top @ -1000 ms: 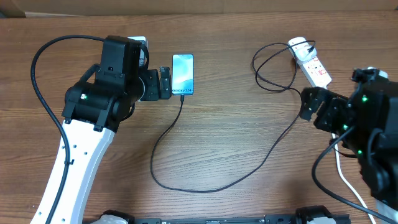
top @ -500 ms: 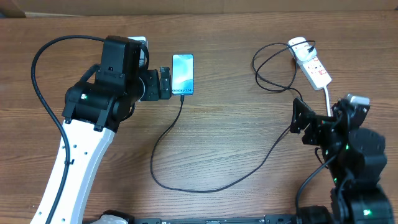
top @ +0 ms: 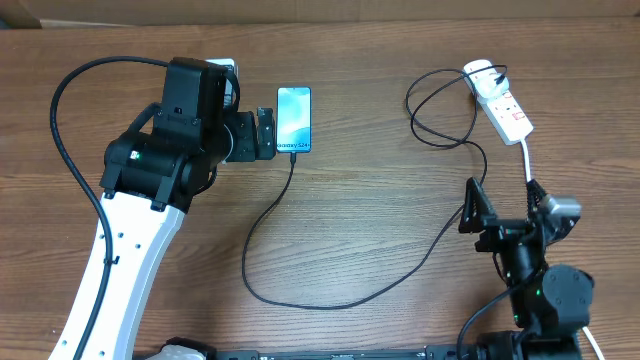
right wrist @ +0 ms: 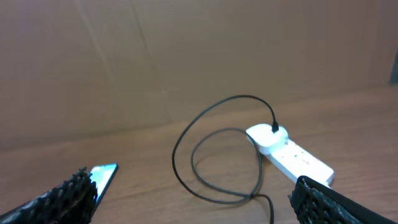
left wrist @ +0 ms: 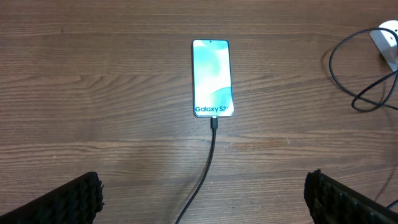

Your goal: Plug charger to phone and switch on socket

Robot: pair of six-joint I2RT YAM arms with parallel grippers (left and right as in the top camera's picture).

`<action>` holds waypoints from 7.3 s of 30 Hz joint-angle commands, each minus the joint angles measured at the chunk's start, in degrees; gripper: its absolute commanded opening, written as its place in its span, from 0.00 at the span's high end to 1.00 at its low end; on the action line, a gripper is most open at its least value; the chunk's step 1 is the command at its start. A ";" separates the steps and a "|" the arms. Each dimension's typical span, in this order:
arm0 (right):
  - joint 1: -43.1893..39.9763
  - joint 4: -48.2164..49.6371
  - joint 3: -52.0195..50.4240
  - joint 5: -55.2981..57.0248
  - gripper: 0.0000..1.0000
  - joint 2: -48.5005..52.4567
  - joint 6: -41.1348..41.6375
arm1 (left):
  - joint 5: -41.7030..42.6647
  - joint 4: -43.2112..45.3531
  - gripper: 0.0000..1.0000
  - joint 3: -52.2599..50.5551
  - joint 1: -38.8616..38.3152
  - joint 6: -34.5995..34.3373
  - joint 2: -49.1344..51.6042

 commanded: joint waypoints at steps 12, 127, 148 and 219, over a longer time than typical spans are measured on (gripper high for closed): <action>-1.73 14.88 -13.92 -3.34 0.00 -9.35 -0.52 | -0.72 -0.02 0.01 -0.48 -0.15 -0.74 -0.07; -2.95 5.16 -17.90 -2.23 0.00 -14.60 -13.29 | -0.72 -0.02 0.00 -0.48 -0.15 -0.74 -0.07; -2.95 5.16 -17.90 -2.23 0.00 -14.60 -13.29 | -1.73 -5.44 0.00 -0.48 0.42 4.31 -0.46; -2.95 5.16 -17.90 -2.23 0.00 -14.60 -13.29 | 5.05 48.13 0.00 -75.58 12.57 10.43 -69.79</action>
